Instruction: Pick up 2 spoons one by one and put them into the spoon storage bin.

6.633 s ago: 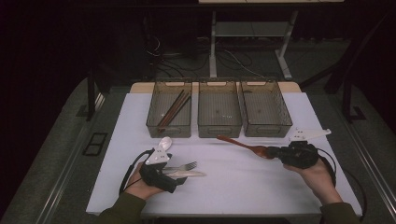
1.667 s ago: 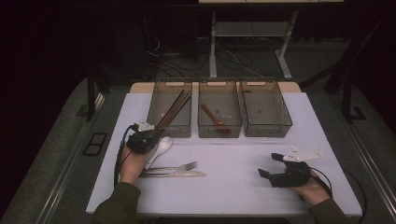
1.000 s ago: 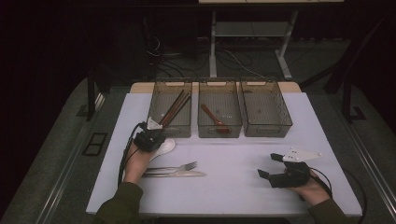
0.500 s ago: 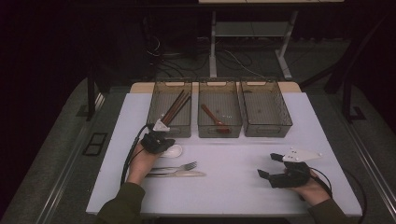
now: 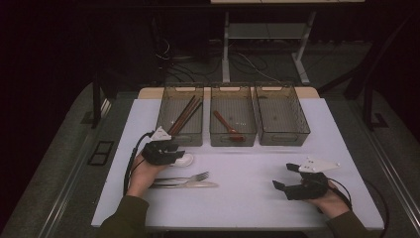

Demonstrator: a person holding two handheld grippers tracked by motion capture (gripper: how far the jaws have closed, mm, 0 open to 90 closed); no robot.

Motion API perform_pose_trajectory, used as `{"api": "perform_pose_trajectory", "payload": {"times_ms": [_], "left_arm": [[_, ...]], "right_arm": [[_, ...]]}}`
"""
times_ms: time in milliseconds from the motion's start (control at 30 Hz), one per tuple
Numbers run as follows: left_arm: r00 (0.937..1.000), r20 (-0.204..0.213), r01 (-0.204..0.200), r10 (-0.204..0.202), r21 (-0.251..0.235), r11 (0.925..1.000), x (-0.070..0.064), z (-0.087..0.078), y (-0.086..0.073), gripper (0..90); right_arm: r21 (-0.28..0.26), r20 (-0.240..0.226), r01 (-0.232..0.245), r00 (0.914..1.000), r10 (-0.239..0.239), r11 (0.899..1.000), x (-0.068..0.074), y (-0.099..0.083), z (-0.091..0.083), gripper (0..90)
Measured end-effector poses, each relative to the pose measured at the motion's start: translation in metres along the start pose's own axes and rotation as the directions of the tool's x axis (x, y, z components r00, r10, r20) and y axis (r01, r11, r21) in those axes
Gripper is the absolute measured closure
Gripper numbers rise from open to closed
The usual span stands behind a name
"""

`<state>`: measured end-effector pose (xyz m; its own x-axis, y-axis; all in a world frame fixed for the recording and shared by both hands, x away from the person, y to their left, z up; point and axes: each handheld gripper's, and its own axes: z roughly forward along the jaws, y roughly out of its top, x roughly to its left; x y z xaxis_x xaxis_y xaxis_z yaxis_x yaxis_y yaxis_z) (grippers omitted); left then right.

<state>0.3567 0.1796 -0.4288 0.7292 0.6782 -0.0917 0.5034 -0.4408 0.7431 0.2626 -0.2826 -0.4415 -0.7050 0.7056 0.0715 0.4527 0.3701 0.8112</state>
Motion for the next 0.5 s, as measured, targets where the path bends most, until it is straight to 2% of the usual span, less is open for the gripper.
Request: {"api": "perform_pose_trajectory", "payload": {"times_ms": [67,100,200,300,433,500], "left_arm": [[0.9999,0.009,-0.006,0.006,0.016,0.9999,-0.002,0.002,-0.002,47.4],[0.9998,0.008,-0.021,0.021,0.036,0.9991,-0.003,0.003,-0.003,45.7],[0.9998,0.002,-0.020,0.020,0.053,0.9984,-0.003,0.007,-0.004,41.8],[0.9993,-0.009,-0.035,0.035,0.074,0.9967,-0.004,0.010,-0.005,39.9],[0.9981,-0.002,-0.061,0.061,0.092,0.9939,-0.006,0.014,-0.005,39.8],[0.9983,0.003,-0.059,0.059,0.094,0.9938,-0.008,0.014,-0.005,40.6]], "right_arm": [[0.003,-0.002,0.001,1.0000,-0.001,1.000,0.001,0.000,0.000,17.6],[0.002,-0.002,0.003,1.0000,-0.003,1.000,0.001,0.000,0.000,17.6],[0.002,0.000,0.006,1.0000,-0.006,1.000,0.001,0.000,0.000,17.6],[0.006,0.000,0.007,1.0000,-0.007,1.000,0.001,0.000,0.001,17.6],[0.005,0.001,0.007,1.0000,-0.007,1.000,0.001,0.000,0.001,17.6],[0.005,0.000,0.006,1.0000,-0.006,1.000,0.001,0.000,0.001,17.6]]}}
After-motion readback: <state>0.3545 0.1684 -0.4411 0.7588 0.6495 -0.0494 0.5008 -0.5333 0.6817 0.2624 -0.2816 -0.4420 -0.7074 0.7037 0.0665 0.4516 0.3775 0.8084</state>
